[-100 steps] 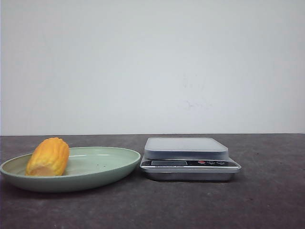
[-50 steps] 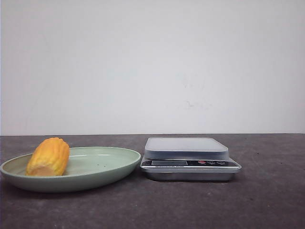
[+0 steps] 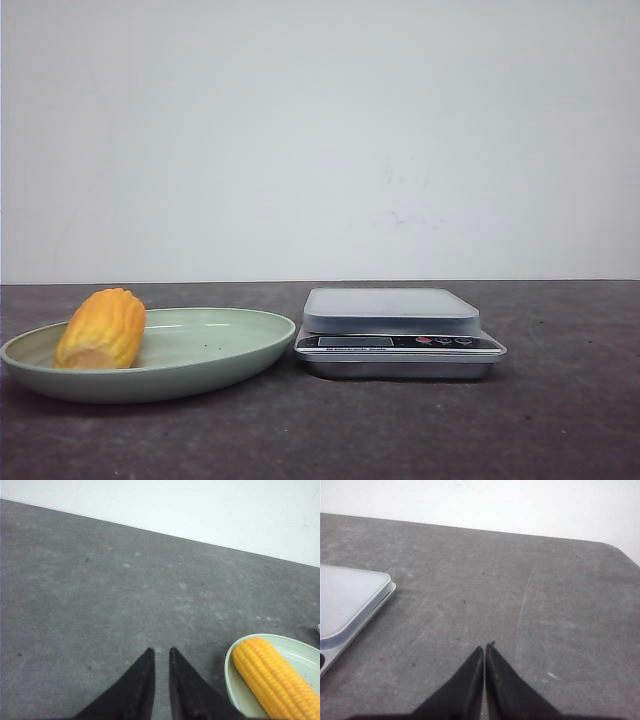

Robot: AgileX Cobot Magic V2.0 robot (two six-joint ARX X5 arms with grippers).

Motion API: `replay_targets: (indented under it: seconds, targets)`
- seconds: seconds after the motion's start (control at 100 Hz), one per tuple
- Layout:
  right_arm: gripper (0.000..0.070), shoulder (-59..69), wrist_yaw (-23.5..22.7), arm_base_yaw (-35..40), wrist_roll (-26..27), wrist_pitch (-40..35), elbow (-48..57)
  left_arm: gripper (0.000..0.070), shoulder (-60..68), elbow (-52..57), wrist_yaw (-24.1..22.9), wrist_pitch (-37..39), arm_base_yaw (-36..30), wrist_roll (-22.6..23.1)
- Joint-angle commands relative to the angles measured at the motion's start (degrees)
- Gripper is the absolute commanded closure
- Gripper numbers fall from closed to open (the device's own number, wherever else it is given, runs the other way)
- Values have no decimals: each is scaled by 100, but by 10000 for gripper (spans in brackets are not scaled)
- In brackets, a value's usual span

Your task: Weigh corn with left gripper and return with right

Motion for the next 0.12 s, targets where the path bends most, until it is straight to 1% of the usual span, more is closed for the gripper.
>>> replay_targets:
  seconds: [0.0, 0.11]
  targets:
    - [696, -2, 2, 9, 48, 57, -13, 688, -7, -98, 37, -26, 2, -46]
    - [696, 0, 2, 9, 48, 57, -13, 688, -7, -98, 37, -26, 2, -46]
